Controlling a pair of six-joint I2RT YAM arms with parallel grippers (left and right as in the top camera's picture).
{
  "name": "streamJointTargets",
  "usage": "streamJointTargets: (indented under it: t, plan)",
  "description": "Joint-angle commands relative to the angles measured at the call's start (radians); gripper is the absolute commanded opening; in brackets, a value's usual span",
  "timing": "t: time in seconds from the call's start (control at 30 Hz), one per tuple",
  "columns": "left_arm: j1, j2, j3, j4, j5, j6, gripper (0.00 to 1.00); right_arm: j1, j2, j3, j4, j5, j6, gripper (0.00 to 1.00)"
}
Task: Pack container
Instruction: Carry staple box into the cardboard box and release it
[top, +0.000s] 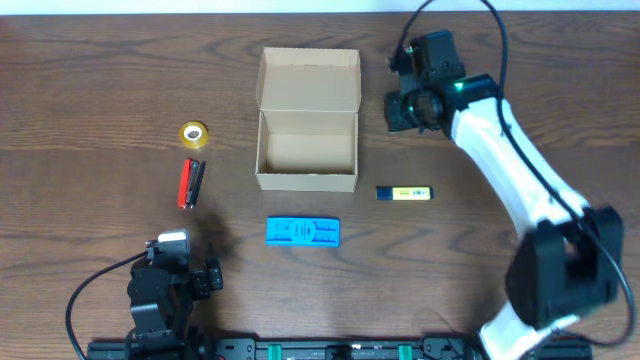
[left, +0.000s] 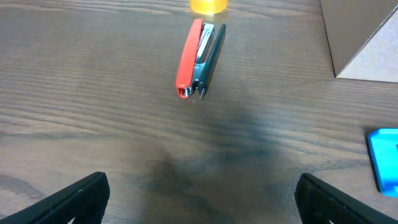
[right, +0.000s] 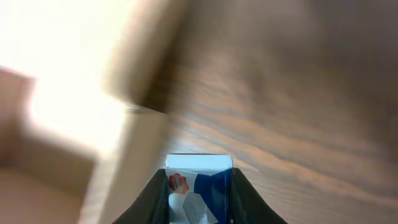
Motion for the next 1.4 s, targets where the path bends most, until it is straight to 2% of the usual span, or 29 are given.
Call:
streamJointTargets:
  t: [0.0,0.17,0.37,0.77,0.87,0.97,1.1,1.23,1.37]
  plan:
    - [0.002,-0.006,-0.013,-0.004,-0.005,0.017,0.95,0.093,-0.035,0.026,0.025,-0.023,-0.035,0.2]
    - [0.002,-0.006,-0.013,-0.004,-0.005,0.017,0.95,0.214,-0.013,0.028,0.077,-0.008,-0.038,0.21]
    - [0.002,-0.006,-0.013,-0.004,-0.005,0.017,0.95,0.288,0.08,0.028,0.093,0.028,-0.053,0.19]
    - [0.002,-0.006,-0.013,-0.004,-0.005,0.017,0.95,0.3,0.246,0.027,0.138,0.072,-0.087,0.18]
    - [0.002,-0.006,-0.013,-0.004,-0.005,0.017,0.96,0.3,0.25,0.027,0.144,0.097,-0.087,0.25]
    - [0.002,-0.006,-0.013,-0.004,-0.005,0.017,0.95,0.3,0.25,0.028,0.151,0.106,-0.087,0.41]
    - [0.002,-0.006,-0.013,-0.004,-0.005,0.017,0.95,0.3,0.233,0.045,0.151,0.106,-0.111,0.49]
    - [0.002,-0.006,-0.013,-0.004,-0.005,0.017,0.95,0.3,0.166,0.09,0.146,0.105,-0.151,0.53]
    - [0.002,-0.006,-0.013,-0.004,-0.005,0.017,0.95,0.3,0.065,0.119,0.12,0.106,-0.169,0.65]
